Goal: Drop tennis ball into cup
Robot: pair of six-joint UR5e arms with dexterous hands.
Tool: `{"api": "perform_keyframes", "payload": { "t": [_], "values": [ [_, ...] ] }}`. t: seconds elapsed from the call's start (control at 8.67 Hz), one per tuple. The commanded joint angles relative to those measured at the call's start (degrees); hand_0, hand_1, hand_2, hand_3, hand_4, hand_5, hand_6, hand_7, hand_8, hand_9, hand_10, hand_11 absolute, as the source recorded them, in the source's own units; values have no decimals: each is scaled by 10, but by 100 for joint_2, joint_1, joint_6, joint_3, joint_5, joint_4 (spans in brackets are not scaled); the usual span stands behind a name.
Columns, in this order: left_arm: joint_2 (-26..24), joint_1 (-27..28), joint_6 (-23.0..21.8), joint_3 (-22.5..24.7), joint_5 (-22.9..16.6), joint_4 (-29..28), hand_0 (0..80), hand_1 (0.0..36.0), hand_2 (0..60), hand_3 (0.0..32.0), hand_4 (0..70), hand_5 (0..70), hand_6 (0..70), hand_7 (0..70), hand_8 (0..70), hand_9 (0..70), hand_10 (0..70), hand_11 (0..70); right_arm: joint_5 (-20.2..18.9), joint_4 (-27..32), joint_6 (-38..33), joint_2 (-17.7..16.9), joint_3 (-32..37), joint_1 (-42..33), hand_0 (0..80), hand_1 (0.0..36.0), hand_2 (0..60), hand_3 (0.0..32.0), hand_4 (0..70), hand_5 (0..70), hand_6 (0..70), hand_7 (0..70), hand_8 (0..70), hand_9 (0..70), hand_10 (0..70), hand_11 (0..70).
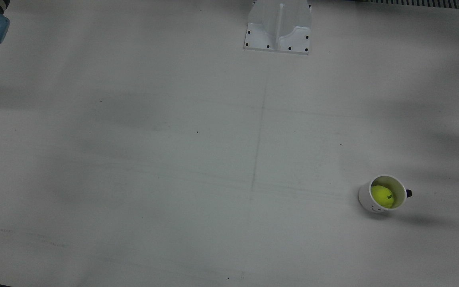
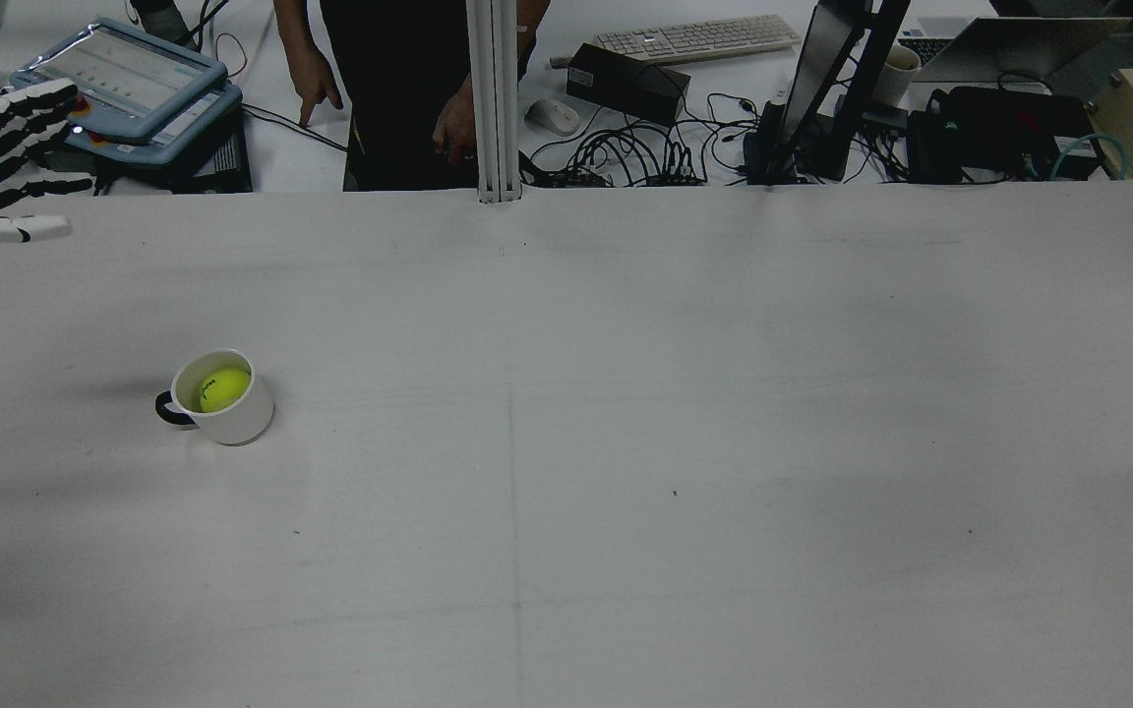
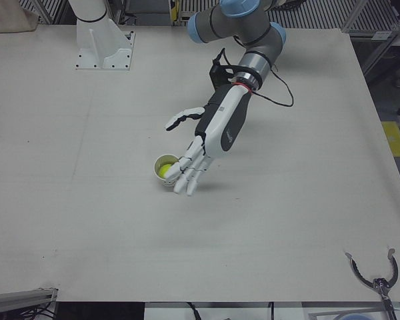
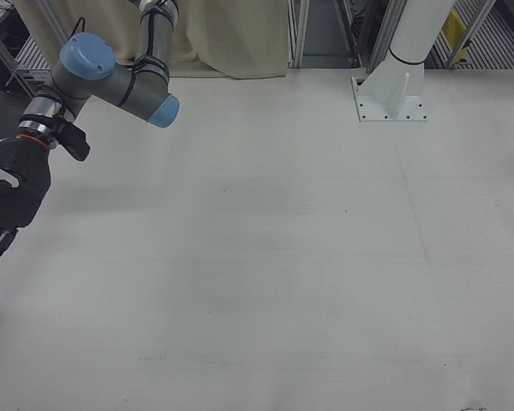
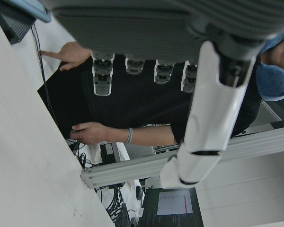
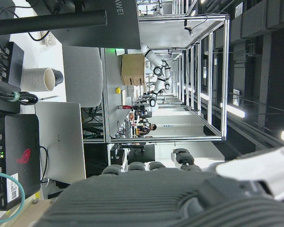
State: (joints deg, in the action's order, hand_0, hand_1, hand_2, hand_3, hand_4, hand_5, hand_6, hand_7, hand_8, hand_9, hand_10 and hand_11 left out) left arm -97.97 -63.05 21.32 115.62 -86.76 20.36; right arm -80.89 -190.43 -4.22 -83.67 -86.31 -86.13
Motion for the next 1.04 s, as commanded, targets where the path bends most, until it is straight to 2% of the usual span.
{"api": "perform_keyframes", "payload": {
  "t": [0.0,0.12,0.35,0.92],
  "values": [
    [-20,-1032,109,-399,-148,291,659,360,564,0,0,118,28,0,0,0,51,116,-5,6,0,0,0,0,0,0,0,0,0,0,0,0,0,0,0,0],
    [-12,-1269,83,-678,-148,172,637,360,584,0,0,116,22,0,0,0,45,106,-5,6,0,0,0,0,0,0,0,0,0,0,0,0,0,0,0,0],
    [58,-1603,48,-882,-156,48,661,360,600,0,0,120,25,0,0,0,41,102,3,6,0,0,0,0,0,0,0,0,0,0,0,0,0,0,0,0],
    [155,-1711,30,-760,-262,-14,675,360,600,0,0,121,28,0,0,0,44,106,3,6,0,0,0,0,0,0,0,0,0,0,0,0,0,0,0,0]
  ]
}}
